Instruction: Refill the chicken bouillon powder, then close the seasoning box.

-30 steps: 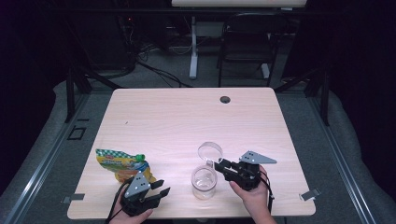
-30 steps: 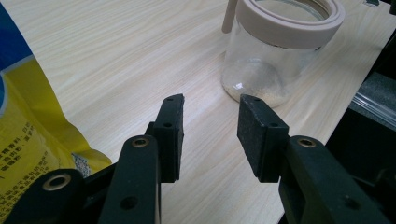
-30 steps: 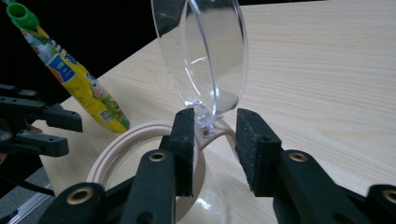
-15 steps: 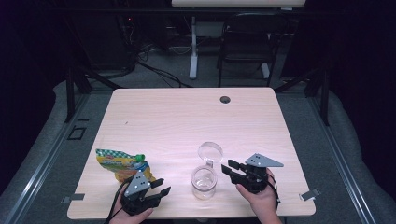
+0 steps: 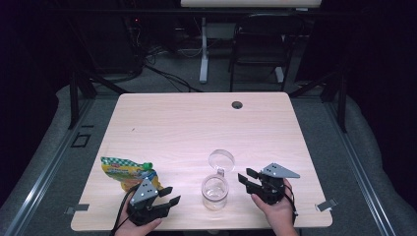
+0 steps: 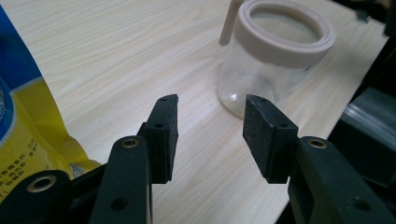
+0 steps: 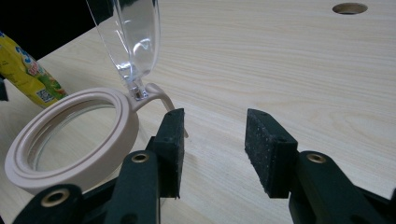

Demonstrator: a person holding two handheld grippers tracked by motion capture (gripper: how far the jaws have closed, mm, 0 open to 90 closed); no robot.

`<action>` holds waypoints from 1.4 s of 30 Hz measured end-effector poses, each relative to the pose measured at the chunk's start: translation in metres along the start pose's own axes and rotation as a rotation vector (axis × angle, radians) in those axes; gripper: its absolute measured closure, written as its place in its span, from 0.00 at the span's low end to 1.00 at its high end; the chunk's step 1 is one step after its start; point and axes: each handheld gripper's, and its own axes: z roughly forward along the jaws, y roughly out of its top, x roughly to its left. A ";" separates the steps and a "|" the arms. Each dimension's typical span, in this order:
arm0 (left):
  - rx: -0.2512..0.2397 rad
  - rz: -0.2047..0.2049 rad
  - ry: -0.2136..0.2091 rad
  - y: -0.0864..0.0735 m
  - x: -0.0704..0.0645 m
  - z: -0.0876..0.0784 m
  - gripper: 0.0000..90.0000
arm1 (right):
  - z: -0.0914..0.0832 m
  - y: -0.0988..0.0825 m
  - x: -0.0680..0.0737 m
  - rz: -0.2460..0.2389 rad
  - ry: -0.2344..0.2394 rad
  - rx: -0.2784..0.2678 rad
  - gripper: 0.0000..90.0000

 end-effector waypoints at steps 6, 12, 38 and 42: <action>0.007 -0.007 -0.005 0.008 0.000 -0.013 0.61 | 0.000 -0.001 -0.001 0.002 -0.003 0.006 0.64; 0.001 -0.033 0.009 0.013 0.006 -0.032 0.60 | 0.000 -0.001 -0.002 0.008 -0.005 0.004 0.64; -0.033 -0.073 0.114 0.025 0.036 -0.101 0.62 | -0.001 -0.001 -0.007 0.028 -0.011 -0.007 0.61; -0.030 -0.092 0.125 0.022 0.043 -0.105 0.62 | -0.001 -0.001 -0.006 0.027 -0.009 -0.005 0.61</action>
